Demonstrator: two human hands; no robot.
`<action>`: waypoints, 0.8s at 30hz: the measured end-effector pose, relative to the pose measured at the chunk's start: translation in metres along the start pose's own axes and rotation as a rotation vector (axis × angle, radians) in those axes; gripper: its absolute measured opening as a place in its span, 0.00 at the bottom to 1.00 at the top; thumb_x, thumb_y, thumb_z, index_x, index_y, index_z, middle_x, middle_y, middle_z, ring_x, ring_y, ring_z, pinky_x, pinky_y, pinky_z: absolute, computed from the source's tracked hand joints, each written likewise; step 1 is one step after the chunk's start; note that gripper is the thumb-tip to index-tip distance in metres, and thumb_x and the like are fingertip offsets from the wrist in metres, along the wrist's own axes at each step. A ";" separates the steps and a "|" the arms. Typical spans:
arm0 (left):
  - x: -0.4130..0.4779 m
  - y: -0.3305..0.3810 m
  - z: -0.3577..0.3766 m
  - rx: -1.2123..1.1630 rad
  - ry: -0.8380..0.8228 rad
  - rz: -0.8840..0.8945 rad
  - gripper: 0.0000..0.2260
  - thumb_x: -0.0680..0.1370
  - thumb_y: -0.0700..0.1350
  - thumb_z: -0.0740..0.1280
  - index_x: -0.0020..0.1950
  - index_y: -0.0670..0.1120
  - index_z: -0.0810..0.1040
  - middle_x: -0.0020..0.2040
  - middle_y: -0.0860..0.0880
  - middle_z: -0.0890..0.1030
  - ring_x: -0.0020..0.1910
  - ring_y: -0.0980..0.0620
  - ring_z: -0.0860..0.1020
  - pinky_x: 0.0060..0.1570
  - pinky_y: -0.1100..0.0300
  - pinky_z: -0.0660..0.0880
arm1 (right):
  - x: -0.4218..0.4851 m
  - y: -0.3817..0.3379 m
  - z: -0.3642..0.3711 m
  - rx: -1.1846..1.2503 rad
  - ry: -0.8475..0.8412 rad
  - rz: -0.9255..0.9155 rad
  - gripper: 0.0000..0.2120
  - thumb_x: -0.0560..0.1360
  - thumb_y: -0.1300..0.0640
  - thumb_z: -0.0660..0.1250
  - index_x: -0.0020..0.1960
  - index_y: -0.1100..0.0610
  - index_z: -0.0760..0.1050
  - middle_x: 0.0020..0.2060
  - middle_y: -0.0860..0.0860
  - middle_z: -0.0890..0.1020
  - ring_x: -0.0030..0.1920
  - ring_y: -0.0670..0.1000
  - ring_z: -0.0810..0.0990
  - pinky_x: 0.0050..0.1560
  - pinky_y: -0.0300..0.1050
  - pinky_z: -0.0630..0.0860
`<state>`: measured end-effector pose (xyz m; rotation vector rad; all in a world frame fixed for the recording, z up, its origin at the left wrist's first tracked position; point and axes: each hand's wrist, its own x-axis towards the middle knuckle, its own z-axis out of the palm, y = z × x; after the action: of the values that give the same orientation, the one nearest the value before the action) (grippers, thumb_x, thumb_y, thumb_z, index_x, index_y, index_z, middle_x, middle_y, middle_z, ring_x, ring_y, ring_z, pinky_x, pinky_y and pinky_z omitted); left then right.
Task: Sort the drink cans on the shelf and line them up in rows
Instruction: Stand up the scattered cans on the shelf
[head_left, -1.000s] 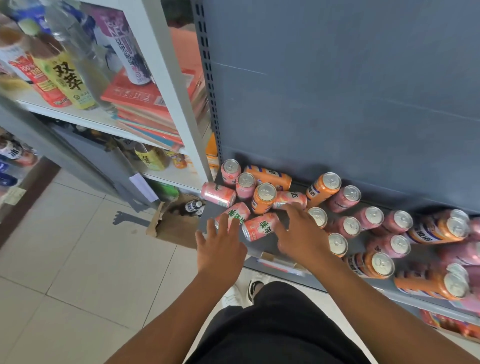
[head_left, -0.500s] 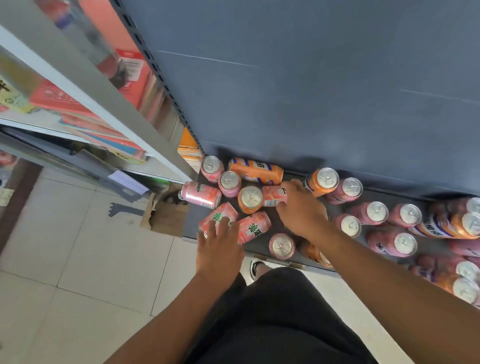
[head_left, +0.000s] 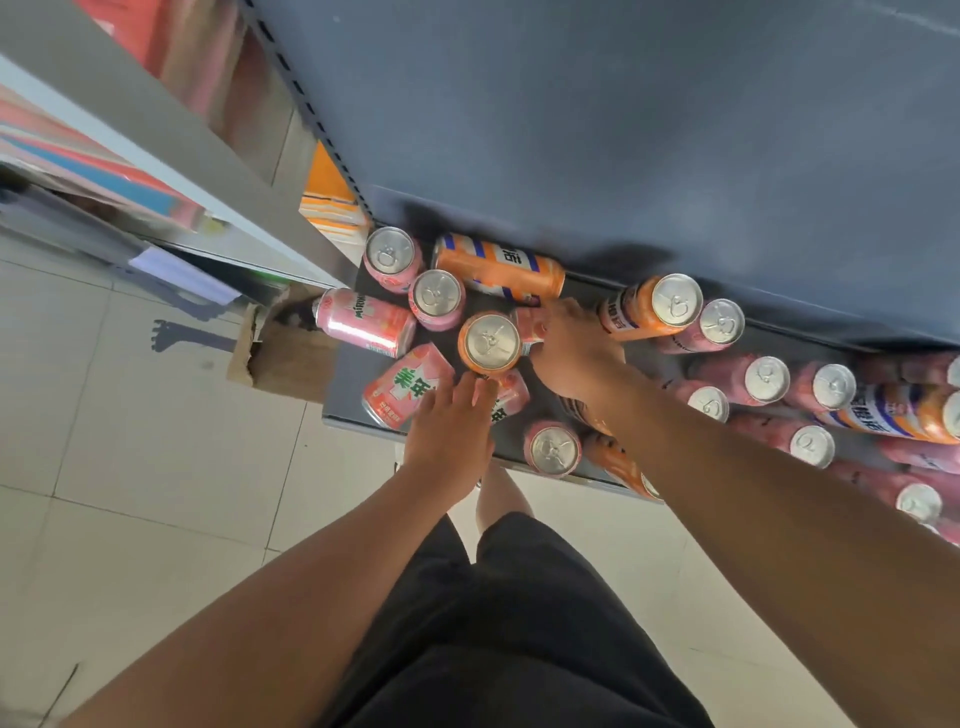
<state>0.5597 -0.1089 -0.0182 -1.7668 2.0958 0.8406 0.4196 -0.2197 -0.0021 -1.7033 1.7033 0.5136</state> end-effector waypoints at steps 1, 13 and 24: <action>0.004 0.001 0.005 -0.012 0.003 0.005 0.27 0.79 0.47 0.65 0.76 0.47 0.59 0.76 0.45 0.63 0.77 0.39 0.58 0.73 0.47 0.64 | 0.005 0.001 0.001 -0.037 -0.013 0.009 0.29 0.76 0.57 0.66 0.74 0.61 0.61 0.67 0.58 0.69 0.68 0.62 0.69 0.62 0.57 0.73; 0.019 0.007 0.049 -0.066 0.242 0.004 0.34 0.65 0.48 0.81 0.66 0.45 0.70 0.54 0.43 0.76 0.52 0.43 0.77 0.55 0.50 0.76 | 0.034 0.009 0.006 -0.418 -0.127 0.015 0.39 0.71 0.62 0.73 0.76 0.64 0.57 0.68 0.60 0.64 0.68 0.63 0.67 0.64 0.57 0.71; 0.027 0.004 0.044 -0.186 0.146 0.059 0.34 0.66 0.51 0.80 0.62 0.49 0.62 0.53 0.44 0.80 0.50 0.41 0.80 0.48 0.49 0.79 | 0.035 0.008 0.008 -0.504 -0.147 -0.018 0.33 0.70 0.61 0.76 0.70 0.64 0.64 0.64 0.59 0.75 0.63 0.61 0.77 0.56 0.53 0.75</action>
<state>0.5434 -0.1043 -0.0670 -1.9208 2.2354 0.9783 0.4152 -0.2389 -0.0330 -1.9596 1.5327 1.1046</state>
